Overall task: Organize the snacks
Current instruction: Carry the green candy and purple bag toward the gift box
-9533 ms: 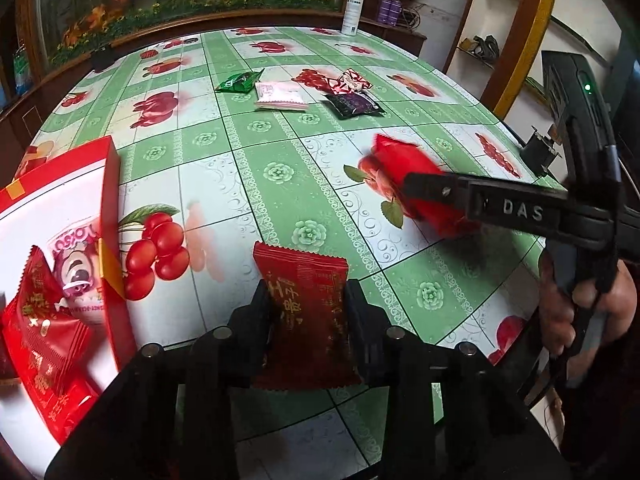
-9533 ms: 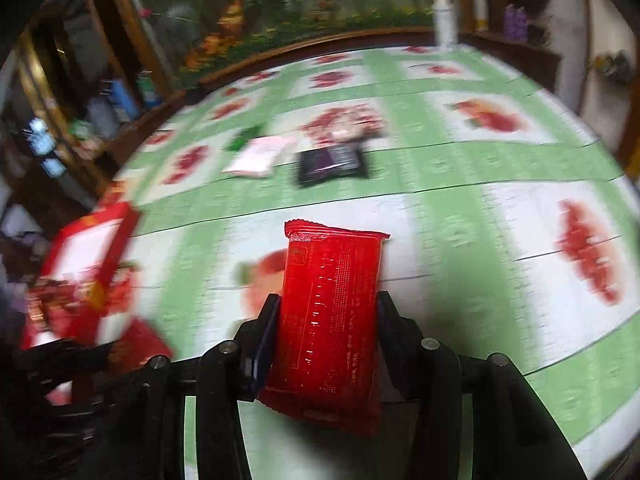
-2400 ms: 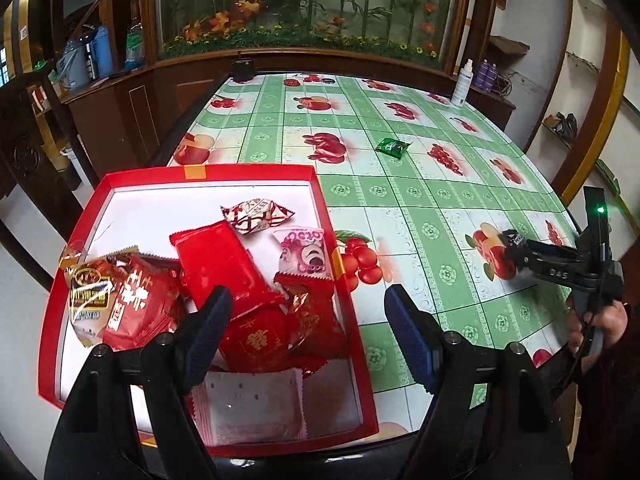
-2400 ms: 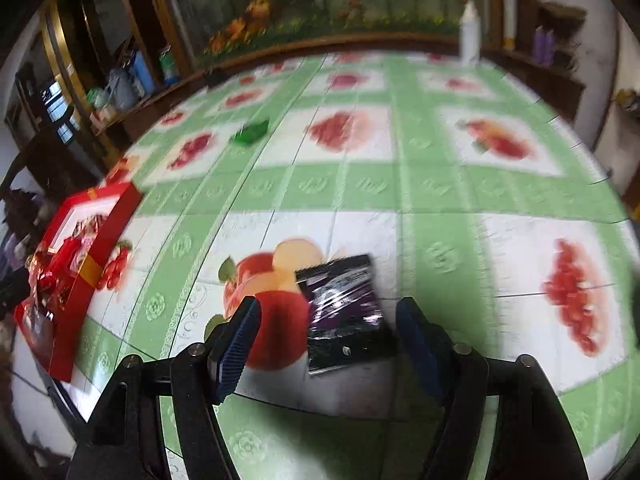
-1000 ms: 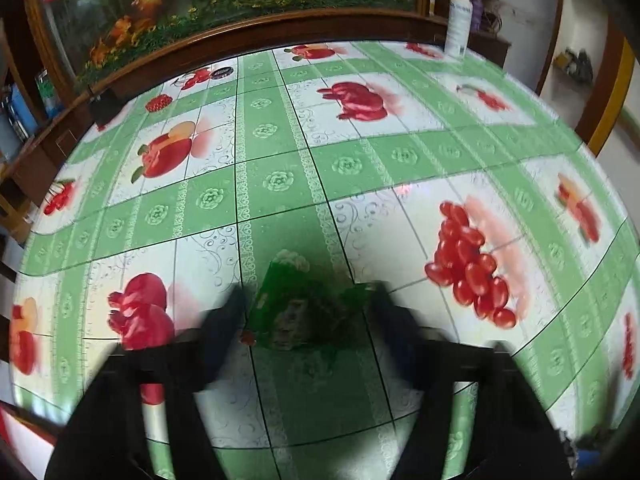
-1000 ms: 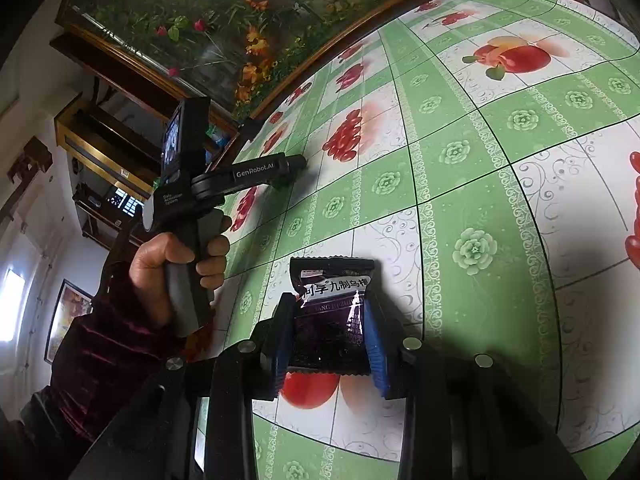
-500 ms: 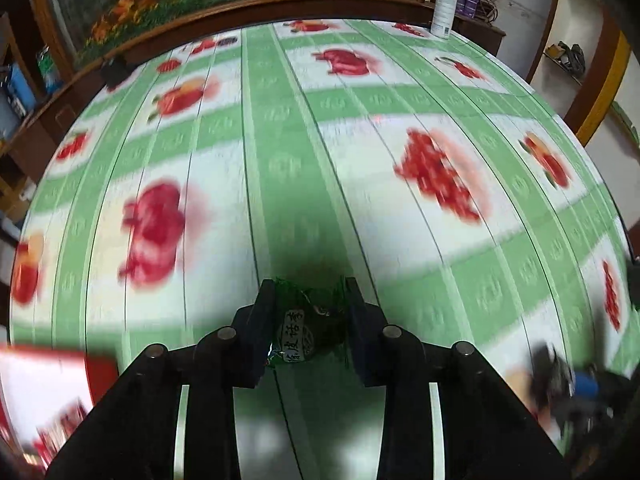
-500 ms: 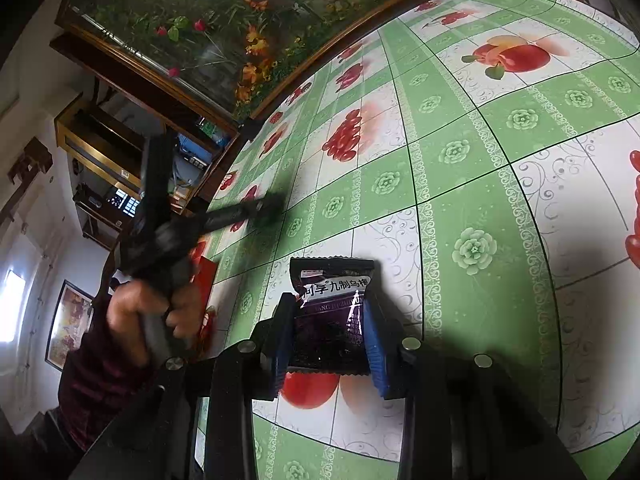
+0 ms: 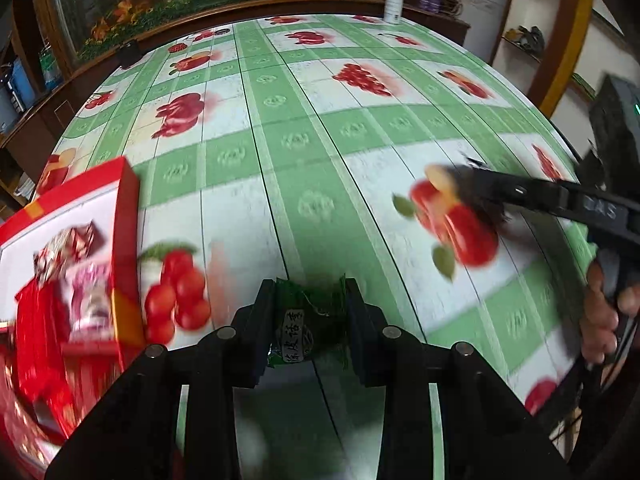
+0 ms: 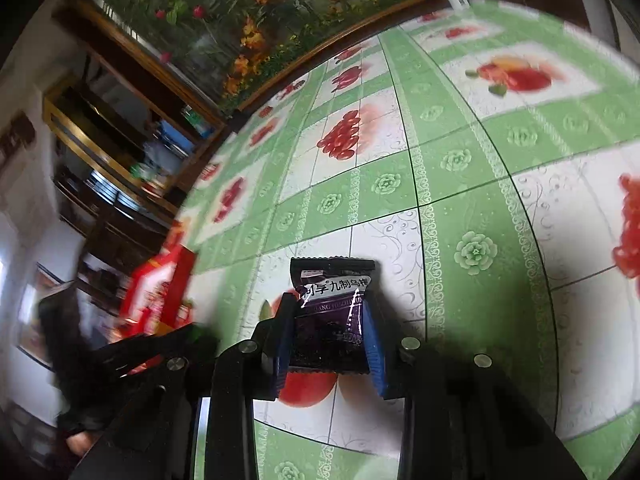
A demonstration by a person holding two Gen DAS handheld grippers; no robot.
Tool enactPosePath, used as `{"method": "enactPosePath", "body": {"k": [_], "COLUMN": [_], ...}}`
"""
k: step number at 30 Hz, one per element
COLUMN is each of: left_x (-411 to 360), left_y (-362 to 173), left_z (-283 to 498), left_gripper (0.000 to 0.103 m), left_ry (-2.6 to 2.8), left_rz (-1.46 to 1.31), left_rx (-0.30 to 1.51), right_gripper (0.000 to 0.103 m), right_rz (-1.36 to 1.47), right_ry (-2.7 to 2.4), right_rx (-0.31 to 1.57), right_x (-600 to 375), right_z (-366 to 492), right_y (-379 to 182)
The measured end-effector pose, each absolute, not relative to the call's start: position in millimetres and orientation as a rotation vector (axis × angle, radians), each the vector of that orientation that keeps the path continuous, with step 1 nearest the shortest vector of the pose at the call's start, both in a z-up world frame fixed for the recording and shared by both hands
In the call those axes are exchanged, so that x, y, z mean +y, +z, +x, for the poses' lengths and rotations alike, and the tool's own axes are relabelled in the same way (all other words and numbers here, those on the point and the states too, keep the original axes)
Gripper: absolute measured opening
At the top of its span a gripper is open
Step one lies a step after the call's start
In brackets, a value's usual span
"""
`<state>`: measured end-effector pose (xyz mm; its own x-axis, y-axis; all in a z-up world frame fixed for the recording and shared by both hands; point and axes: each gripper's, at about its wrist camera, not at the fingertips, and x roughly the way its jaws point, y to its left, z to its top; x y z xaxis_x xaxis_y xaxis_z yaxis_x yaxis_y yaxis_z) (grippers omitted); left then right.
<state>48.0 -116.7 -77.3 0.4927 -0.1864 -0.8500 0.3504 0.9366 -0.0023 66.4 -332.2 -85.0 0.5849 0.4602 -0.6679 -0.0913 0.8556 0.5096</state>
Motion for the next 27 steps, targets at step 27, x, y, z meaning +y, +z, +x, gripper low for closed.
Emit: {"method": "enactPosePath", "body": {"k": [27], "left_x": [-88.7], "left_y": [-64.2], "left_z": [1.3], "left_gripper": [0.030], "left_ry": [-0.297], "left_rz": [0.183], "left_rx": [0.843], "right_gripper": [0.033], "right_rz": [0.243], "right_ry": [0.407], "right_rx": [0.921], "right_x": [-241.1], "right_z": [8.7], "right_y": [-75.9]}}
